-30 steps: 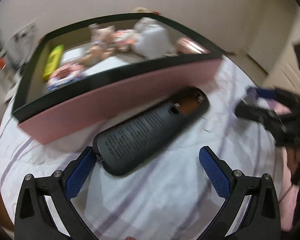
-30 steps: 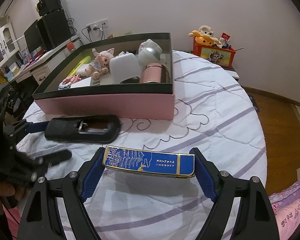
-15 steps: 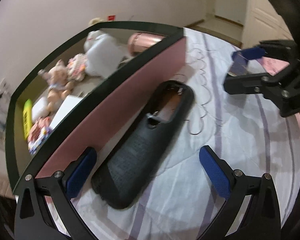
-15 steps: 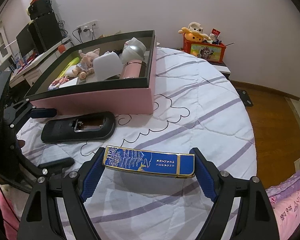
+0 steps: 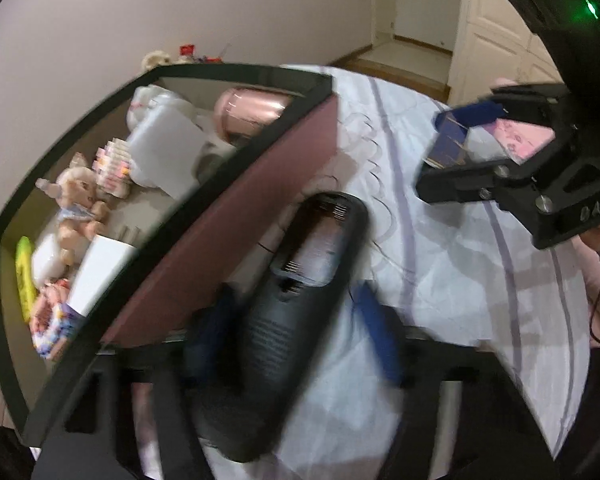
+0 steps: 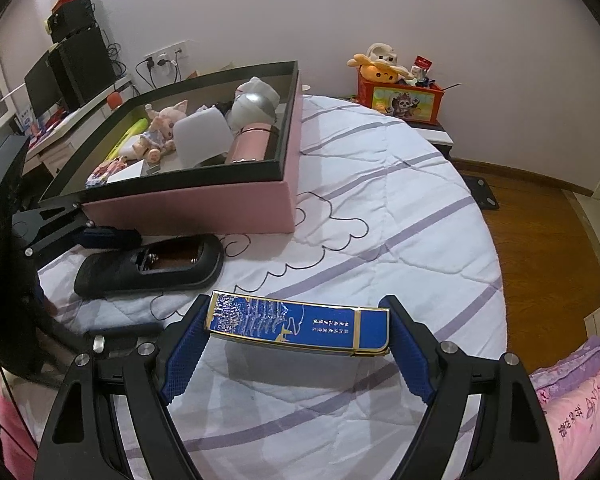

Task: Organize rigid objects
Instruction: 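Grasp the black remote lengthwise with the left tool while the right tool holds the blue box, then carry remote and blue box over the box and open both tools to drop them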

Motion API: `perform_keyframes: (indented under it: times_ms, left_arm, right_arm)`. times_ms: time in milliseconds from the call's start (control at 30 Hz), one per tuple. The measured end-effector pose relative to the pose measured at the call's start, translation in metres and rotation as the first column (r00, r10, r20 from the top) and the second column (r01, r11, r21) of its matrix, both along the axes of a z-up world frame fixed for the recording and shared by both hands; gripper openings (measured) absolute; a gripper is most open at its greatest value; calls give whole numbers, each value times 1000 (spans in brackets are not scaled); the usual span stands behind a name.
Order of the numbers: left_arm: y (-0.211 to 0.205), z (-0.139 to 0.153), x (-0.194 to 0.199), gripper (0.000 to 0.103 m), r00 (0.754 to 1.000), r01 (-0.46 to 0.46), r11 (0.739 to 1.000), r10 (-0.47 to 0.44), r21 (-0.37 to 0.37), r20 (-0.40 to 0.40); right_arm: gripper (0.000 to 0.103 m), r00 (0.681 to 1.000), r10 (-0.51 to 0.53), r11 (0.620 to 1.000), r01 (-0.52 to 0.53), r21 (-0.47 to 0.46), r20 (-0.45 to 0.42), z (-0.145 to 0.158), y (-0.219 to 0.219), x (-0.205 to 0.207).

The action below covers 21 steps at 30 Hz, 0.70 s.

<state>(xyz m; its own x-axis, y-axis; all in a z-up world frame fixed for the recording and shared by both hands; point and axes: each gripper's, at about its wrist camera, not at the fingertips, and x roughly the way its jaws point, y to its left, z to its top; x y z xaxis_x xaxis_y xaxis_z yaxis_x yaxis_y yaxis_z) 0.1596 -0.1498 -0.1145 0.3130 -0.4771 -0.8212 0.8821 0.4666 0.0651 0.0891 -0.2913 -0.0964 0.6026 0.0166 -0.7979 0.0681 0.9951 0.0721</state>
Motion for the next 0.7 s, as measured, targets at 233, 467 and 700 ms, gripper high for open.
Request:
perform_keyframes:
  times_ms: [233,467,700]
  left_arm:
    - [-1,2,-9,14,999,33,999,-32,10,-12]
    - [1,-1,-14,16,1000,3,1000,-3,14,-26]
    - [-8,0,-17,15,1000,-5,1000,5,13,-14]
  right_arm:
    - [84,1000,-15,1000,15,-1,9,4,-5,-3]
    - [84,1000,-12,1000,12,2,17,8,-5,-7]
    - [84,1000,-12,1000,12,3,22,10,-4,-9]
